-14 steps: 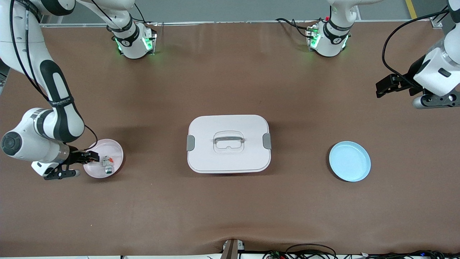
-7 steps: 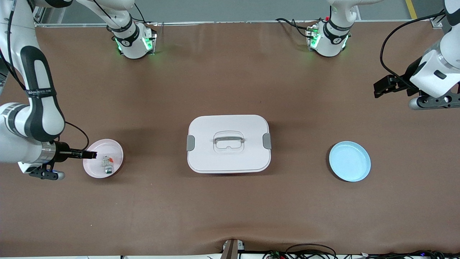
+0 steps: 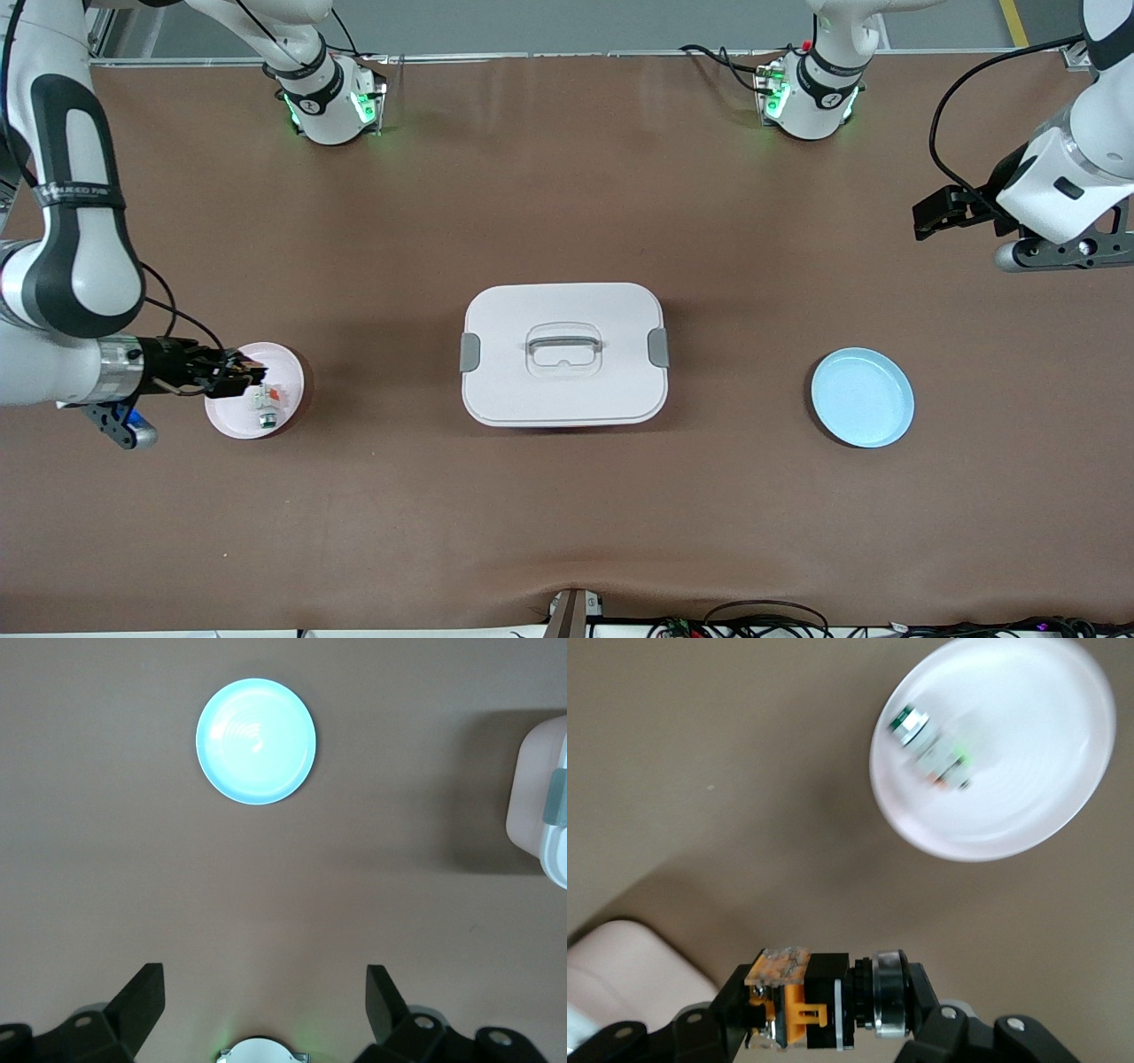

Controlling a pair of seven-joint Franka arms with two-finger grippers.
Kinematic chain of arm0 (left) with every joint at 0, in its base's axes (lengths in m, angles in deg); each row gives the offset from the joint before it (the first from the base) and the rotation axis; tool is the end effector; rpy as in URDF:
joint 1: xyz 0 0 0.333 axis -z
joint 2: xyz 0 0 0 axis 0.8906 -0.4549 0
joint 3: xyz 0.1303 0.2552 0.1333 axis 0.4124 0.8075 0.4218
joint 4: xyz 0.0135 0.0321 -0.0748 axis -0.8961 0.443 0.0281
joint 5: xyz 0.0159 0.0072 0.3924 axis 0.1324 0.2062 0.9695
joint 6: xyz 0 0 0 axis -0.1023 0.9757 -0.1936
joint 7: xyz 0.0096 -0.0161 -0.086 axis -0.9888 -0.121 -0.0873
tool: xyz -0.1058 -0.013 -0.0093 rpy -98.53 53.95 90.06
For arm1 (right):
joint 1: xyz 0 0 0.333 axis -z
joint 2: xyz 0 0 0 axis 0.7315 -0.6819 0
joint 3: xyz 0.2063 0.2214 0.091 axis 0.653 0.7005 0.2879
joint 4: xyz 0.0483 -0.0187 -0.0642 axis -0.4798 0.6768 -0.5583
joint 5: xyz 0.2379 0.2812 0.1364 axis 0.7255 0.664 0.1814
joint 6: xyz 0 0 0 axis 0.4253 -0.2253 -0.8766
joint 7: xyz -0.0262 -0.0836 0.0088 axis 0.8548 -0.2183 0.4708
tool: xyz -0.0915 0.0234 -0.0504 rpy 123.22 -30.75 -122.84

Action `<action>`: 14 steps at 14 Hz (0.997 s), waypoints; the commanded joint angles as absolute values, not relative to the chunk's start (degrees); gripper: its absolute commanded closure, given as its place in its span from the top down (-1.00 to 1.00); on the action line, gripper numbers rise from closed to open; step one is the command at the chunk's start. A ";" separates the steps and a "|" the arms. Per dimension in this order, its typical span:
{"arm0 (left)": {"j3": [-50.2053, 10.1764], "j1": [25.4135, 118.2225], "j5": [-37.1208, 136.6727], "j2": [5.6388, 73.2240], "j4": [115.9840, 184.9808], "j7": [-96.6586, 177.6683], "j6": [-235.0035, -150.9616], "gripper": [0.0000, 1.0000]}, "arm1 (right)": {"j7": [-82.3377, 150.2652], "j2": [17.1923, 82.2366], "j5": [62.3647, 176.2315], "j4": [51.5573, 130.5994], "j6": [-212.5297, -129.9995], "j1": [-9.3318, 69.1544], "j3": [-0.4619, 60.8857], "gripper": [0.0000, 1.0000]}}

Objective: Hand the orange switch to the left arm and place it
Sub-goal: 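Lift the switch with the right gripper and carry it over the box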

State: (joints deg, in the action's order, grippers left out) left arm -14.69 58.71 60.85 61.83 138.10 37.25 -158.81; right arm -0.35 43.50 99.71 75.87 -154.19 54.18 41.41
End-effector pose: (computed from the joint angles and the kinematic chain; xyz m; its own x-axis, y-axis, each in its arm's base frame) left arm 0.5520 -0.0763 0.6069 0.9918 0.0223 -0.1257 0.0167 -0.9988 -0.0456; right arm 0.6731 0.0005 0.3705 0.7643 -0.5149 -0.3883 -0.6039 -0.7827 -0.1506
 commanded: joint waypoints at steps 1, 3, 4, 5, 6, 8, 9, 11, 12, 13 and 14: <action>-14.96 58.55 60.70 61.80 138.05 37.55 -157.47 1.00 | -9.36 45.49 107.12 75.38 -153.11 53.95 42.52 -1.00; -14.96 58.55 60.70 61.71 138.05 37.64 -157.12 1.00 | -14.72 46.63 109.61 74.42 -151.89 51.77 42.52 -1.00; -14.96 58.55 60.70 61.71 138.05 37.73 -157.03 1.00 | -17.45 46.72 109.61 72.76 -151.10 50.62 42.52 -1.00; -14.96 58.55 60.70 61.71 138.13 38.08 -156.94 1.00 | -21.04 46.72 109.61 71.09 -149.79 49.31 42.60 -1.00; -14.96 58.46 60.70 61.45 138.13 38.25 -156.77 1.00 | -24.47 46.72 109.78 69.16 -148.90 47.64 42.52 -1.00; -14.96 58.46 60.70 61.10 138.13 38.34 -156.06 1.00 | -32.20 46.72 110.05 65.90 -148.19 44.13 42.60 -1.00; -14.96 58.55 60.70 60.92 138.13 38.34 -156.06 1.00 | -35.89 46.72 110.83 65.01 -148.28 42.20 42.60 -1.00; -14.96 58.55 60.70 60.40 138.13 38.08 -155.80 1.00 | -41.44 46.55 111.98 62.99 -148.89 39.73 42.43 -1.00; -14.96 58.55 60.70 60.13 138.13 38.08 -155.71 1.00 | -43.73 46.37 112.07 62.20 -149.07 38.76 42.43 -1.00; -14.96 58.55 60.70 59.96 138.13 37.90 -155.71 1.00 | -45.23 46.37 112.25 61.67 -149.16 37.88 42.43 -1.00; -14.96 58.64 60.70 59.52 138.13 37.82 -155.10 1.00 | -48.64 46.28 114.25 61.32 -150.46 37.43 42.43 -1.00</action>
State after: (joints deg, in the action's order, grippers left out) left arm -14.72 58.69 60.85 59.96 138.44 37.25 -156.56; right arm -43.83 46.94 111.30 63.45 -149.95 38.23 43.03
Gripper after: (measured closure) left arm 0.000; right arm 0.273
